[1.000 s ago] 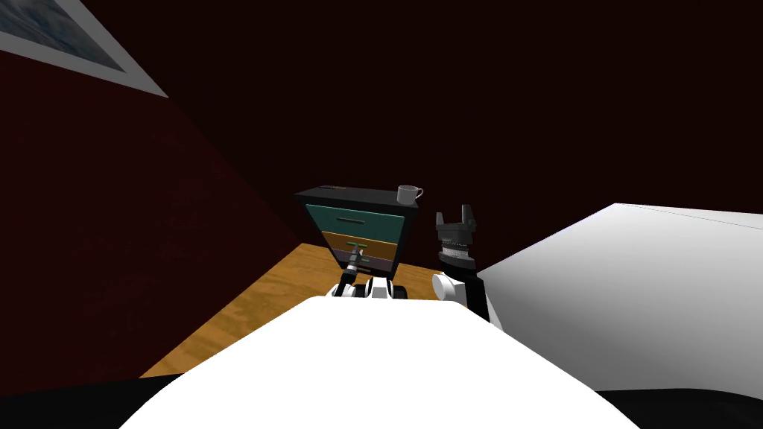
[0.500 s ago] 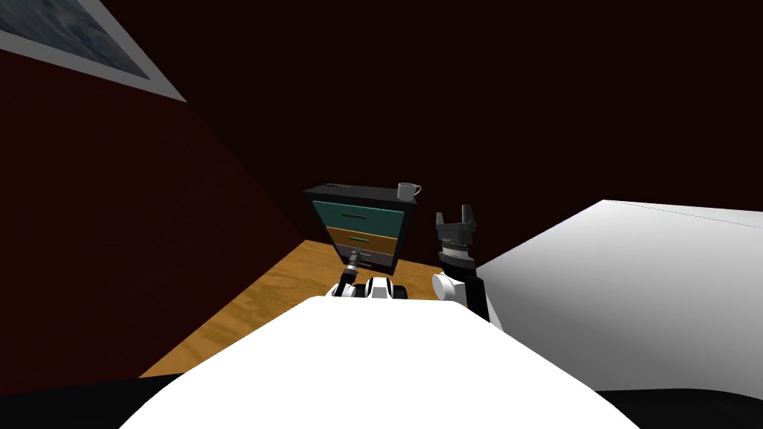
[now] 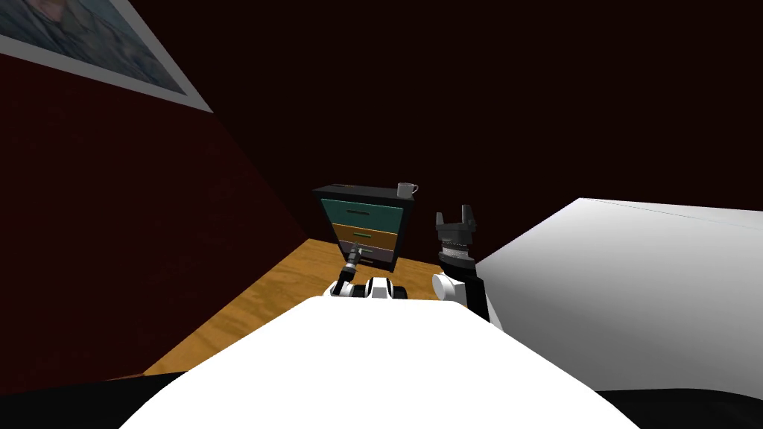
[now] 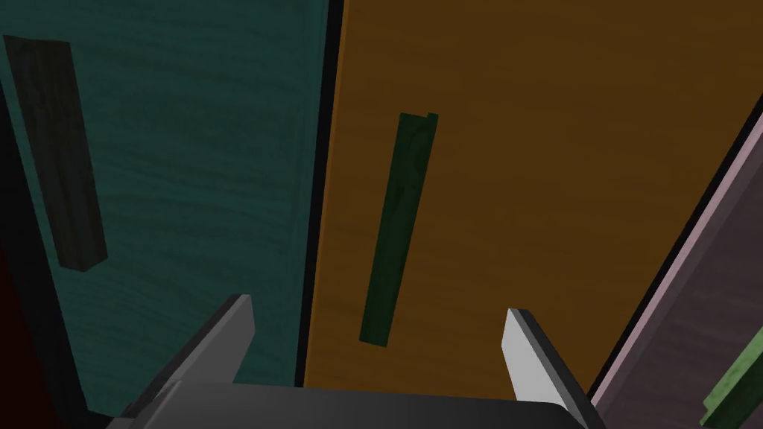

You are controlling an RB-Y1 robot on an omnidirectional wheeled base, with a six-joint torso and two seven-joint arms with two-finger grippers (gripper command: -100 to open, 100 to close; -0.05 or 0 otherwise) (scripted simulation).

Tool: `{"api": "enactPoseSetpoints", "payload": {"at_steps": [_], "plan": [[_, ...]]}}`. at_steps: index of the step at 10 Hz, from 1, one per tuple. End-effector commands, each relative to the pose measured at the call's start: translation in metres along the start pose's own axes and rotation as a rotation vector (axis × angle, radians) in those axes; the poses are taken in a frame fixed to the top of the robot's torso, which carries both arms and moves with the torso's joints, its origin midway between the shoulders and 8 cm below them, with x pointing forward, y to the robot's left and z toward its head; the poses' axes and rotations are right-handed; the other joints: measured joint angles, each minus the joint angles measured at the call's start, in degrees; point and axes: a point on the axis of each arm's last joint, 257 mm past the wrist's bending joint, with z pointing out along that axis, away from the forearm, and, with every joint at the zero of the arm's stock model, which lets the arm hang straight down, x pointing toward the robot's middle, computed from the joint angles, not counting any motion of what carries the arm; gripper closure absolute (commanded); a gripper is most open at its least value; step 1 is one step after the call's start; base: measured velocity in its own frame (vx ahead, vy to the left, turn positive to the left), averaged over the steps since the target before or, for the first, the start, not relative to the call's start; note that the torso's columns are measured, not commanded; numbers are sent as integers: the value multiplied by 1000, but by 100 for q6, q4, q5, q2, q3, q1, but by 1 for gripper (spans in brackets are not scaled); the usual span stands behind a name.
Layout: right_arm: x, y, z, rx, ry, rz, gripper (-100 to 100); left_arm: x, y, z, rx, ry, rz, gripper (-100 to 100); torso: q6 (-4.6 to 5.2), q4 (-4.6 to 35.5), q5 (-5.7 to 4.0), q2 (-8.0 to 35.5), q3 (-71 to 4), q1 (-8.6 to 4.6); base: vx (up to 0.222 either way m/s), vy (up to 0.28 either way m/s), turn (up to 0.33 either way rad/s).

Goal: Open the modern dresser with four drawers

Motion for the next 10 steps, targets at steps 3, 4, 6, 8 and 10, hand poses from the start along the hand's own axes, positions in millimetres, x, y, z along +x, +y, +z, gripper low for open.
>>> {"api": "enactPoseSetpoints", "payload": {"at_steps": [3,4,6,8,10], "plan": [[0,0,0,0,0,0,0,-6,-4,23,-15,-9,-15,-100,1,6,3,19,12,8,151,82,-17],[0,0,0,0,0,0,0,1,-3,25,-17,-10,-33,-100,1,9,3,34,21,9,109,111,-7],[0,0,0,0,0,0,0,2,-6,25,-14,-10,-38,-100,1,21,-4,75,47,-18,33,41,-1],[0,0,0,0,0,0,0,3,-5,25,-16,-10,-40,100,2,17,-6,59,38,-19,3,3,0],[0,0,0,0,0,0,0,5,-6,27,-18,-5,-42,100,0,17,1,66,39,2,-131,19,27]]}}
